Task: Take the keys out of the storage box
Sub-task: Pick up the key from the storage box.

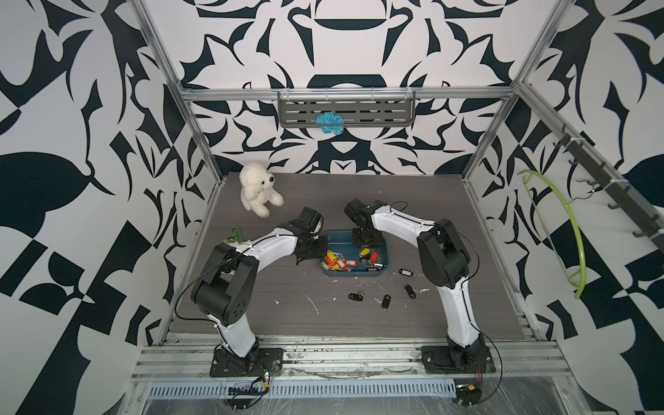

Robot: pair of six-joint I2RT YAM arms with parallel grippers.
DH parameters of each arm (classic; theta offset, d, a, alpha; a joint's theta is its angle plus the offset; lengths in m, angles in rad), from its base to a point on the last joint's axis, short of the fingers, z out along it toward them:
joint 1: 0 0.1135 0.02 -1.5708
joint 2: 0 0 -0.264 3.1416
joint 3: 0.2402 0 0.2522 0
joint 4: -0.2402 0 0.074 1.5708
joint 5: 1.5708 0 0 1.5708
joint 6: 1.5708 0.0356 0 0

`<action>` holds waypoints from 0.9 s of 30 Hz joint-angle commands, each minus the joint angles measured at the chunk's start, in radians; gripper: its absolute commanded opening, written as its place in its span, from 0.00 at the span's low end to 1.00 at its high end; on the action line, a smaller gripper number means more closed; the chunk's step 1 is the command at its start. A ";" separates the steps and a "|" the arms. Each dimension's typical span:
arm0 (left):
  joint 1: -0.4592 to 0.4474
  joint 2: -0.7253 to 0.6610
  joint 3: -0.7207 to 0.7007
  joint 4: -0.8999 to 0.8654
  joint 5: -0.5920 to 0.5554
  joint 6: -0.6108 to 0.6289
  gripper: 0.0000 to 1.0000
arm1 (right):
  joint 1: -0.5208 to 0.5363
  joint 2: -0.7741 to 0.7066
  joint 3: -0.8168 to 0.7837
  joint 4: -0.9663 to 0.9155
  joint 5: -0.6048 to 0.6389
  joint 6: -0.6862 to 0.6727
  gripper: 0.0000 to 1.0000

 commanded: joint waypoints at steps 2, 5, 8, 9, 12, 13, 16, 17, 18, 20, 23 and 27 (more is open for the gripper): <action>-0.003 -0.005 -0.016 -0.007 0.016 0.014 0.26 | 0.007 -0.007 0.026 -0.027 0.036 -0.011 0.29; -0.002 -0.005 -0.016 -0.008 0.015 0.014 0.26 | 0.008 -0.002 0.026 -0.028 0.080 -0.014 0.23; -0.003 -0.005 -0.015 -0.010 0.016 0.014 0.26 | 0.008 0.004 0.026 -0.027 0.082 -0.013 0.20; -0.003 -0.004 -0.015 -0.010 0.017 0.016 0.26 | 0.007 0.006 0.025 -0.028 0.083 -0.014 0.18; -0.003 -0.005 -0.017 -0.010 0.017 0.016 0.26 | 0.007 0.003 0.019 -0.026 0.089 -0.015 0.11; -0.002 -0.005 -0.018 -0.010 0.018 0.016 0.26 | 0.007 0.001 0.018 -0.026 0.092 -0.015 0.08; -0.003 -0.004 -0.017 -0.011 0.017 0.016 0.26 | 0.006 -0.019 0.007 -0.020 0.106 -0.016 0.00; -0.002 -0.004 -0.017 -0.011 0.018 0.017 0.26 | 0.006 -0.027 0.005 -0.020 0.110 -0.015 0.00; -0.003 -0.004 -0.016 -0.011 0.018 0.017 0.26 | 0.007 -0.039 0.001 -0.021 0.112 -0.016 0.00; -0.003 -0.005 -0.015 -0.013 0.017 0.017 0.26 | 0.006 -0.062 -0.004 -0.024 0.117 -0.015 0.00; -0.003 -0.005 -0.013 -0.016 0.017 0.017 0.26 | 0.008 -0.112 -0.016 -0.034 0.118 -0.007 0.00; -0.002 -0.008 -0.012 -0.016 0.015 0.017 0.26 | 0.014 -0.202 -0.036 -0.051 0.113 0.005 0.00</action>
